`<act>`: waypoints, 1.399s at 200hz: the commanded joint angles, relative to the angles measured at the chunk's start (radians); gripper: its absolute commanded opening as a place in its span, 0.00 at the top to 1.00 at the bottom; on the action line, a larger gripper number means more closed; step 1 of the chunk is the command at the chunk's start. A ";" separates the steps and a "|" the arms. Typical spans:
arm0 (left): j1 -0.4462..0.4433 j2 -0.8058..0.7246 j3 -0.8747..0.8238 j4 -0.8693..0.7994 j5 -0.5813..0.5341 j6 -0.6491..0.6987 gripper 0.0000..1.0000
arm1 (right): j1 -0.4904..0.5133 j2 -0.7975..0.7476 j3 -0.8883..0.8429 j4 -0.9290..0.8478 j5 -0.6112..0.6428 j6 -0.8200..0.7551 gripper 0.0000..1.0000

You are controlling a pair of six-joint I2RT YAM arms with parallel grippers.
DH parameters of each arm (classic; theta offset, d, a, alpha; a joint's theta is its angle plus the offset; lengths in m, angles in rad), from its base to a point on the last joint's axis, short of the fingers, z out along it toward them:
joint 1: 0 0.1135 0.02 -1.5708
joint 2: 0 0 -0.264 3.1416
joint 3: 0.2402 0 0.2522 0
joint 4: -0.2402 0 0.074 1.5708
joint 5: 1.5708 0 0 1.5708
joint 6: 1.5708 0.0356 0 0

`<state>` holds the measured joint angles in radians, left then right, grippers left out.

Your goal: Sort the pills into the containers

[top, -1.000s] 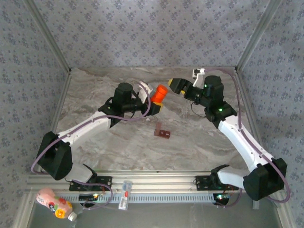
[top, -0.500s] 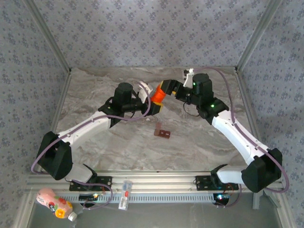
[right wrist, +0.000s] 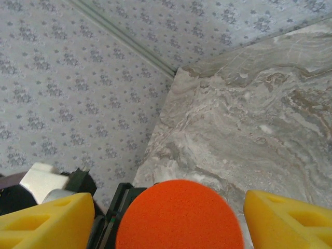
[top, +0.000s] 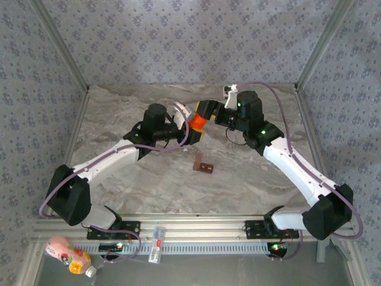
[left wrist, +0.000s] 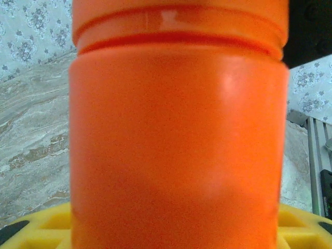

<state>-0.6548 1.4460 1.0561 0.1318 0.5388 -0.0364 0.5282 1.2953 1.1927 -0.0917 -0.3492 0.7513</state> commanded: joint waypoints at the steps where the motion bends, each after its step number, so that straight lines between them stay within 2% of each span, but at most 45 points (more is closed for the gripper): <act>1: -0.001 0.002 0.044 0.054 0.028 -0.002 1.00 | 0.009 0.007 0.041 -0.026 -0.011 -0.033 0.23; 28: -0.002 0.003 0.043 0.053 0.029 -0.003 1.00 | 0.008 0.001 0.035 -0.029 -0.004 -0.036 0.30; 54: -0.003 0.003 0.045 0.054 0.029 -0.003 1.00 | 0.003 -0.001 0.031 -0.033 -0.015 -0.045 0.49; 76: -0.003 0.003 0.047 0.051 0.029 0.000 1.00 | -0.012 0.000 0.023 -0.032 -0.047 -0.061 0.60; 86: -0.002 0.001 0.048 0.049 0.029 0.000 1.00 | -0.023 -0.001 0.019 -0.023 -0.071 -0.080 0.62; 98: -0.002 -0.001 0.047 0.048 0.031 0.002 1.00 | -0.049 0.011 0.018 -0.001 -0.147 -0.113 0.63; 116: -0.002 -0.002 0.049 0.044 0.035 0.002 1.00 | -0.108 0.035 0.008 0.082 -0.341 -0.240 0.63; 131: -0.002 -0.003 0.051 0.042 0.041 0.001 1.00 | -0.156 0.044 -0.066 0.181 -0.491 -0.327 0.61; 154: -0.002 -0.010 0.049 0.038 0.044 0.001 1.00 | -0.220 0.089 -0.114 0.321 -0.659 -0.324 0.61; 169: -0.002 -0.014 0.047 0.038 0.046 0.002 1.00 | -0.227 0.125 -0.098 0.341 -0.706 -0.303 0.65; 189: -0.002 -0.018 0.043 0.039 0.046 0.002 1.00 | -0.216 0.128 -0.098 0.339 -0.686 -0.305 0.68; 216: -0.003 -0.019 0.042 0.040 0.046 0.002 1.00 | -0.217 0.113 -0.122 0.391 -0.642 -0.258 0.66; 220: -0.003 -0.019 0.042 0.040 0.045 0.002 1.00 | -0.218 0.110 -0.125 0.397 -0.635 -0.249 0.61; 224: -0.003 -0.018 0.042 0.040 0.046 0.003 1.00 | -0.218 0.108 -0.126 0.396 -0.631 -0.245 0.51; 229: -0.002 -0.018 0.041 0.041 0.046 0.003 1.00 | -0.218 0.103 -0.125 0.391 -0.622 -0.240 0.34; 235: -0.002 -0.018 0.043 0.042 0.046 0.000 1.00 | -0.217 0.098 -0.125 0.384 -0.612 -0.237 0.29; 256: -0.003 -0.019 0.043 0.042 0.046 0.001 1.00 | -0.216 0.063 -0.112 0.318 -0.543 -0.214 0.27; 280: -0.003 -0.016 0.043 0.045 0.047 0.000 1.00 | -0.201 0.001 -0.124 0.310 -0.399 -0.083 0.24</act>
<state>-0.6582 1.4551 1.0664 0.1169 0.5545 -0.0364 0.3187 1.3853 1.0760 0.2356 -0.9016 0.5430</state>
